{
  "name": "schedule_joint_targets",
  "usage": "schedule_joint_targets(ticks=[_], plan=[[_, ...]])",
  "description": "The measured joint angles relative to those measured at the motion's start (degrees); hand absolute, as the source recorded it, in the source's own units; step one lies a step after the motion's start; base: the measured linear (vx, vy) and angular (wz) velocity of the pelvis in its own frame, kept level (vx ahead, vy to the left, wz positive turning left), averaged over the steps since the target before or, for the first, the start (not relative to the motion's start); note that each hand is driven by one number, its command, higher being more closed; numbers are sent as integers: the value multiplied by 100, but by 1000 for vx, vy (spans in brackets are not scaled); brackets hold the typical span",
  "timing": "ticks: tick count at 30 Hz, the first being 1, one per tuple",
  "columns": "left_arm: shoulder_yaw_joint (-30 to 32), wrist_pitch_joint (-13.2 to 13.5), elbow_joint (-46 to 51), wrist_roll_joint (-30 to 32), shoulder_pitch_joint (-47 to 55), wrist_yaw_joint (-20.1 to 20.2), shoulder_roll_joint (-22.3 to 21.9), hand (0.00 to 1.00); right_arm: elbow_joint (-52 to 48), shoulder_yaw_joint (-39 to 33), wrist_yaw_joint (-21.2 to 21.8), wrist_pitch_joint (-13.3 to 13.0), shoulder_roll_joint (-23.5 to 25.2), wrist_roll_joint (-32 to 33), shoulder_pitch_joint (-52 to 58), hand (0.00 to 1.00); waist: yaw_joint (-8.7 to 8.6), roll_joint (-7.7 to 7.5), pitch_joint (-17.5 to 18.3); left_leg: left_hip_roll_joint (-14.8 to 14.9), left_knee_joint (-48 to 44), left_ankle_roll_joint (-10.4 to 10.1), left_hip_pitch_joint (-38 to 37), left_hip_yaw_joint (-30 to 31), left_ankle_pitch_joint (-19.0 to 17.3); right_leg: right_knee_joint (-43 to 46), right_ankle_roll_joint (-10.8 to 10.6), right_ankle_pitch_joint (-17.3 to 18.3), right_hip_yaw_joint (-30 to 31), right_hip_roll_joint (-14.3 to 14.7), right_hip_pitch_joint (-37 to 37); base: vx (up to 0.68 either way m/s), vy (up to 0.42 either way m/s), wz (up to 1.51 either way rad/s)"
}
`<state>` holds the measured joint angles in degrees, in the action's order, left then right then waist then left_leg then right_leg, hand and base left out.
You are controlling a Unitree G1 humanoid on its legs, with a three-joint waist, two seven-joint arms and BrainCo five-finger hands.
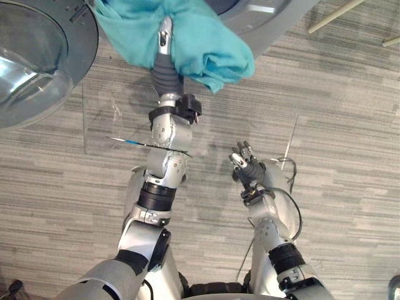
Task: Pick up the laundry basket with both hands and put the clothes into the washing machine.
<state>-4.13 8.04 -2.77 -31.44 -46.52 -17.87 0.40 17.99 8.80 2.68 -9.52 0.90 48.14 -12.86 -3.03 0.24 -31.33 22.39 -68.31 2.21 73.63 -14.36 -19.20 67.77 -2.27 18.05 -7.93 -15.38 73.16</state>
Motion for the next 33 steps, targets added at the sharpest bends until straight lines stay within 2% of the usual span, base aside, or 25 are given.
schedule_joint_targets(ticks=[4,9,13,16,17,21,26,30,33], plan=[[-48,21,12,2,-585,-23,313,100,-292,21,258,-8,25,437,75,0,-110,-35,-15,47,10,-10,140,-4,19,-12,5,-5,-13,35,149,-38,-53,-3],[-547,32,11,-11,-1496,-122,647,100,-519,69,394,-8,111,862,125,0,-160,-136,-46,119,109,-11,272,-35,89,-133,35,-31,-37,129,302,-14,-44,-8],[-749,426,-52,-441,-1848,-210,820,100,-647,193,507,12,110,1048,134,0,-244,-232,-63,169,185,-56,387,-32,117,-216,43,-37,-112,165,395,1,-22,-4],[-834,623,-105,-763,-1990,-212,841,100,-704,228,510,18,113,1166,135,0,-239,-277,-64,213,212,-55,492,-10,137,-308,59,-98,-150,221,458,-34,-4,-8],[-871,692,-106,-857,-2004,-214,856,100,-732,263,516,23,123,1234,135,0,-242,-334,-64,261,226,-55,500,-64,137,-364,63,-154,-140,262,506,-59,4,-22],[-867,865,-135,-956,-2222,-215,873,100,-946,320,534,84,142,1470,152,0,-253,-430,-63,347,260,-40,674,-146,145,-494,62,-284,-122,338,717,-76,15,-17],[-851,855,-392,-953,-2331,-224,877,100,-1188,395,613,62,132,1553,156,0,-280,-503,-64,378,237,-22,946,-174,155,-496,61,-325,-109,340,990,-54,21,-4],[-672,569,-1144,-953,-2325,-381,901,100,-1501,454,626,25,123,1661,224,0,-311,-522,-61,454,117,6,1214,-162,159,-383,61,-321,-135,329,1231,-30,32,-4],[-674,478,-1184,-935,-2314,-428,960,100,-1654,463,628,-46,119,1701,270,0,-314,-530,-61,464,99,6,1316,-151,159,-315,70,-315,-159,314,1336,-11,9,1]])
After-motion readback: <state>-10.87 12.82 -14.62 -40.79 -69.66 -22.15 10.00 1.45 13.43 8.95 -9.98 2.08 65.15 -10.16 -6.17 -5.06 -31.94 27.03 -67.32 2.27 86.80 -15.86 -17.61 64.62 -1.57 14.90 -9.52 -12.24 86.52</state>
